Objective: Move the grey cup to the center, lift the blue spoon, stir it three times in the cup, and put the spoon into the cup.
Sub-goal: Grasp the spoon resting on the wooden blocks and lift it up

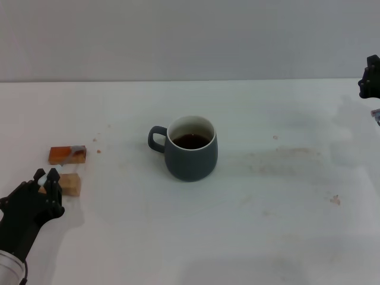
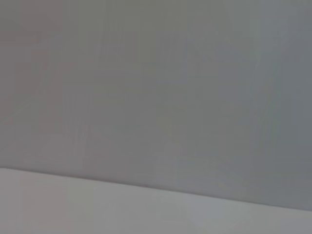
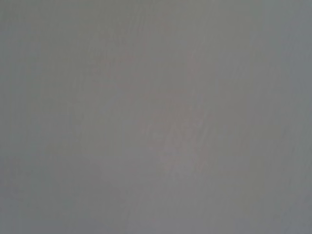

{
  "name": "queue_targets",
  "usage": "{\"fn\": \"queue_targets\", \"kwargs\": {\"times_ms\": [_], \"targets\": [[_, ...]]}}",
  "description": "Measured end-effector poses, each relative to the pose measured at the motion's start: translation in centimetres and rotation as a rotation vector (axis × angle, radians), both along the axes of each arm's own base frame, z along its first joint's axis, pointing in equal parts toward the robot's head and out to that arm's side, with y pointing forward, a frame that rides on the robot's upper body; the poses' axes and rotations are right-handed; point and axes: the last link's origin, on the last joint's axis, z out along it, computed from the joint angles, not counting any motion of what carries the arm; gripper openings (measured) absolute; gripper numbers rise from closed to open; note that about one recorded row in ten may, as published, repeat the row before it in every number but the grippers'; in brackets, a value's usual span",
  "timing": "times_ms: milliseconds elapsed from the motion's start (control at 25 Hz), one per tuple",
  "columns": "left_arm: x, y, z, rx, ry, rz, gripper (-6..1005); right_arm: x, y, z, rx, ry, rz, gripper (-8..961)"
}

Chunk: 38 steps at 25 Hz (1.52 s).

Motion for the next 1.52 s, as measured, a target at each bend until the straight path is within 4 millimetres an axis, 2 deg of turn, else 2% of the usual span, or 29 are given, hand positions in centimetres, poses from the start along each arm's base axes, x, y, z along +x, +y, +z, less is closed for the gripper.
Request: {"fn": "queue_targets", "kwargs": {"times_ms": [800, 1080, 1280, 1320, 1400, 1520], "targets": [[2.1, 2.4, 0.4, 0.028, -0.044, -0.093, 177, 0.0, 0.0, 0.0, 0.002, 0.005, -0.001, -2], [2.9, 3.0, 0.7, 0.048, -0.06, -0.135, 143, 0.2, -0.1, 0.0, 0.001, 0.005, -0.006, -1], [3.9, 3.5, 0.9, 0.057, -0.069, -0.17, 144, 0.3, -0.1, 0.0, 0.001, 0.005, -0.008, -2], [4.9, 4.0, 1.4, 0.075, -0.078, -0.208, 144, 0.3, -0.2, 0.0, 0.0, 0.004, -0.011, -2], [4.9, 4.0, 1.4, 0.075, -0.078, -0.208, 145, 0.4, -0.2, -0.1, -0.001, 0.004, -0.011, -2], [6.0, 4.2, 2.2, 0.096, -0.084, -0.246, 145, 0.4, -0.2, -0.1, -0.002, 0.004, -0.013, -1]]}}
